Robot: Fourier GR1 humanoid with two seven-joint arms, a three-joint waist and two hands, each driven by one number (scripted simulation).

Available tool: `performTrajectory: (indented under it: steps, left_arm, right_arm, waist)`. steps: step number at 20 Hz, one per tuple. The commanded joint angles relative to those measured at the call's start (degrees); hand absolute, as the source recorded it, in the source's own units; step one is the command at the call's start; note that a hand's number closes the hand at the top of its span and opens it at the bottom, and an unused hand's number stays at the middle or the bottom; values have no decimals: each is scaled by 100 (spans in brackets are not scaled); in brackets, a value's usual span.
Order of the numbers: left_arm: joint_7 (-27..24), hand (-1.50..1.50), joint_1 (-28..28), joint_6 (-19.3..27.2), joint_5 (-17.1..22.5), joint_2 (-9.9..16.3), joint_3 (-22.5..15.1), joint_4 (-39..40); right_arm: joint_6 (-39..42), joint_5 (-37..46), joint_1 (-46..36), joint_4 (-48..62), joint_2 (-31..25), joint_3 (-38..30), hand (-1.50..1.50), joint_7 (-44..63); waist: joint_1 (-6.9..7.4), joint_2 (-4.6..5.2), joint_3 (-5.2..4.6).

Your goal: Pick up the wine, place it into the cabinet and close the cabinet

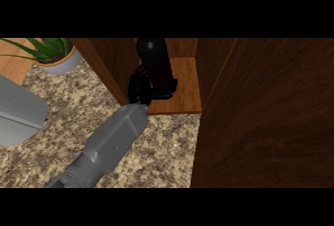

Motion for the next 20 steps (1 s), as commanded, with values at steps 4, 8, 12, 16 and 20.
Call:
performTrajectory:
  steps: [4,8,12,16,20]
  left_arm:
    - [60,150,-594,-35,294,1,152,620]
    - [343,150,-991,239,323,1,107,668]
    - [-30,150,-657,-22,557,1,87,600]
    - [9,150,-434,-34,647,1,-172,579]
    - [-230,150,-131,-20,691,1,-464,485]
  right_arm:
    - [191,-137,-303,555,-93,-195,-150,-333]
    - [298,-191,-55,586,-38,-129,-150,-568]
    - [203,-29,-140,511,70,120,-150,-487]
    - [251,-61,-177,307,-70,95,-150,-291]
    - [152,-52,-334,405,19,144,-150,-296]
  waist:
    - [-189,50,12]
    - [-206,38,17]
    - [-338,75,9]
    - [-338,52,9]
    - [-430,76,8]
